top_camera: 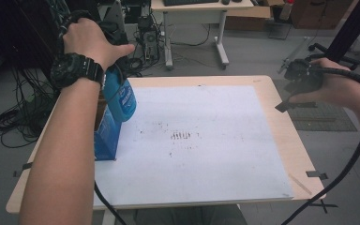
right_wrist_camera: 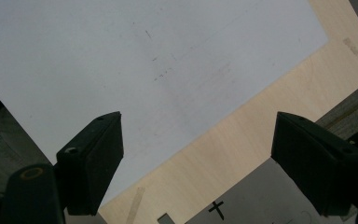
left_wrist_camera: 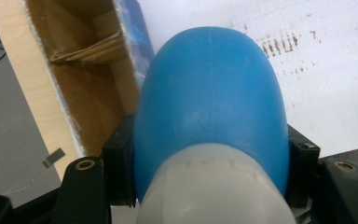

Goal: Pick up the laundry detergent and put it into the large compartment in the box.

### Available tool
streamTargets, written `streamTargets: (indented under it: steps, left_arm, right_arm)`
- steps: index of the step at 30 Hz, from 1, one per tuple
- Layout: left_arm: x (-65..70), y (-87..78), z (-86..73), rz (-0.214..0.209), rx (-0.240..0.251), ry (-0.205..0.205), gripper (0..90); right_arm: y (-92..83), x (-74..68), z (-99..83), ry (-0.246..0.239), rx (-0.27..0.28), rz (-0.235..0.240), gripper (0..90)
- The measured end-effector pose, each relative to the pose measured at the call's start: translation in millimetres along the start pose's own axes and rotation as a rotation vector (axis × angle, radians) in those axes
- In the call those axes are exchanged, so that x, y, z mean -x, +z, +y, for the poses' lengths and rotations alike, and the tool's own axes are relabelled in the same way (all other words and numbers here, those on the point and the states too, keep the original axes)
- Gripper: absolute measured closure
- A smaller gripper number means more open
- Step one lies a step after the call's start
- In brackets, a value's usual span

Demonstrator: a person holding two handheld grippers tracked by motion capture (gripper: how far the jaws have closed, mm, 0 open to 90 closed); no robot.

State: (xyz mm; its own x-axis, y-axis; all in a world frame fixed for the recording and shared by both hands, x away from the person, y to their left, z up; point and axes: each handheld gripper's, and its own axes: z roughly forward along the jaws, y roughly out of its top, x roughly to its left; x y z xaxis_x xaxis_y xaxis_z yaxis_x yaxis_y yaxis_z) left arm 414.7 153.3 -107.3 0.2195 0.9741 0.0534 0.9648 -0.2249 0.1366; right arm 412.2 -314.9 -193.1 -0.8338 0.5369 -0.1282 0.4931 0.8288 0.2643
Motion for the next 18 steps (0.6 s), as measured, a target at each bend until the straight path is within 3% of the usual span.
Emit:
streamTargets:
  steps: [18]
  left_arm:
    - [-51.4,-10.5,-8.9,0.017,0.007,-0.133,37.9]
  right_arm:
    - [1.4,0.5,3.2,-0.001,-0.007,0.000,17.5]
